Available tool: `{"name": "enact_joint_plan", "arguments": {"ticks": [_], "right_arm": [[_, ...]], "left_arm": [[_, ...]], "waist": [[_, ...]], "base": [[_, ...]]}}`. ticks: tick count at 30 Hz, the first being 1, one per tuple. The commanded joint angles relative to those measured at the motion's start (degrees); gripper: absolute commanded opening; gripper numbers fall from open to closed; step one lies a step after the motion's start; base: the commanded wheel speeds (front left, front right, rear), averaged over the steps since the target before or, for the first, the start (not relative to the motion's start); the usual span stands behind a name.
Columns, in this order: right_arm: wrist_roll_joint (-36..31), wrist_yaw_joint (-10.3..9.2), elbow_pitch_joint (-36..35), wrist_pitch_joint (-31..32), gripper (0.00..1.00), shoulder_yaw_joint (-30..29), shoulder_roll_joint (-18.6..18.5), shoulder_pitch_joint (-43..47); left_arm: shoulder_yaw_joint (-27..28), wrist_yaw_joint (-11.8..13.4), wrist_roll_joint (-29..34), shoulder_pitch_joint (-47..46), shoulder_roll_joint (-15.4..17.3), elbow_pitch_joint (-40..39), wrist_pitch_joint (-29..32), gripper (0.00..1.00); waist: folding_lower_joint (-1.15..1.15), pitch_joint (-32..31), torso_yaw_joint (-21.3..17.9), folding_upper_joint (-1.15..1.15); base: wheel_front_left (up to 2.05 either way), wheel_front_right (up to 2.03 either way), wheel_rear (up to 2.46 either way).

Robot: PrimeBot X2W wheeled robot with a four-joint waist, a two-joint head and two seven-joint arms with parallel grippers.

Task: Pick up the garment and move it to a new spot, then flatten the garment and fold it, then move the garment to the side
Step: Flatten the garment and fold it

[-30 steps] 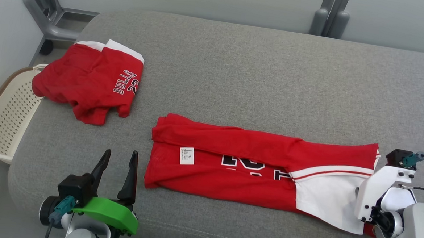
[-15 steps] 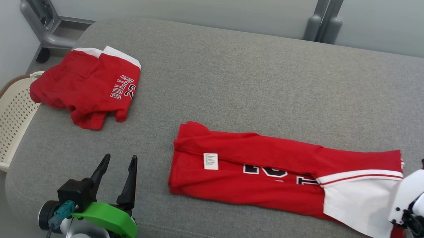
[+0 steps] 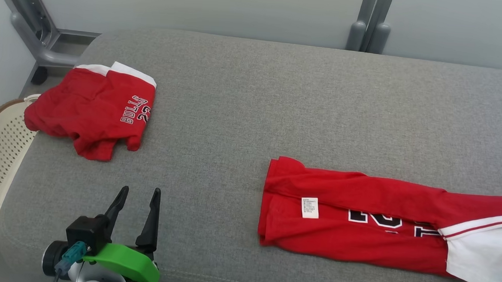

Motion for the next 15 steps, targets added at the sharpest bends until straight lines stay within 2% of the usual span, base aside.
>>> {"name": "enact_joint_plan", "arguments": {"ticks": [1, 8, 15], "right_arm": [[-0.36, -0.12, -0.78, 0.44, 0.00, -0.11, -0.29, 0.44], [1.83, -0.11, -3.85, 2.63, 0.00, 4.68, 1.12, 1.29], [4.92, -0.10, -6.11, 3.92, 0.00, 15.70, 1.57, 1.56]], "left_arm": [[0.13, 0.12, -0.10, 0.33, 0.33, -0.15, -0.15, 1.00], [-0.47, -0.07, -0.30, -0.35, 0.02, 0.32, 0.07, 1.00], [-0.85, -0.22, -0.70, -0.80, -0.02, 0.80, 0.06, 1.00]], "waist": [[0.00, -0.11, -0.25, 0.00], [0.00, -0.43, -0.35, 0.00], [0.00, -0.93, 0.19, 0.00]], "base": [[0.00, 0.00, 0.00], [0.00, 0.00, 0.00], [0.00, 0.00, 0.00]]}}
